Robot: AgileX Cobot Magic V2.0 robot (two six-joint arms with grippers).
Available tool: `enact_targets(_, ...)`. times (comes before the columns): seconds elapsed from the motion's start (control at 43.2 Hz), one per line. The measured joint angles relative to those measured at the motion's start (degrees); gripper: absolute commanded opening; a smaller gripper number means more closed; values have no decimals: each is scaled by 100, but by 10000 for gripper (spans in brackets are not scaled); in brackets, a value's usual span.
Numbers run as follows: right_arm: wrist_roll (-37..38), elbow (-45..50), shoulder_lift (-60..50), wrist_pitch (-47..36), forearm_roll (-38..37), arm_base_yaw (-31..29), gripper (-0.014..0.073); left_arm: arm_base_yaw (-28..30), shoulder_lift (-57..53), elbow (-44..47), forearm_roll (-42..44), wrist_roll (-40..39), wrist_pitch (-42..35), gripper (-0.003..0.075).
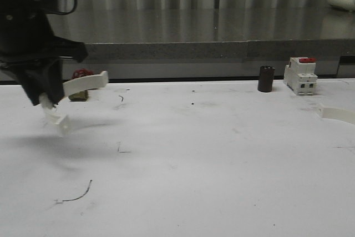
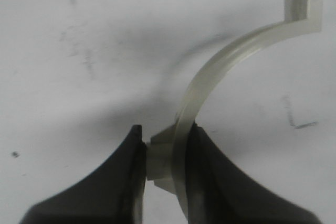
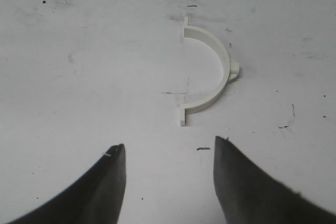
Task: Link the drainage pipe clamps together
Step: 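Lift the clamp half and carry it toward the table center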
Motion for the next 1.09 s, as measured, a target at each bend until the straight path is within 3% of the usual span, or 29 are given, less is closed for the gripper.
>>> enact_targets(0.232, 0, 0, 0, 0, 0, 0, 414, -612, 148, -539, -152, -361, 62, 8)
enact_targets(0.602, 13, 0, 0, 0, 0, 0, 414, -1193, 1306, -1319, -166, -1488, 193, 8)
enact_targets(0.88, 13, 0, 0, 0, 0, 0, 414, -1249, 1787, -1392, -180, -2158, 134, 8)
enact_targets(1.089, 13, 0, 0, 0, 0, 0, 414, -1249, 1799, -1401, -180, -2228, 105, 11)
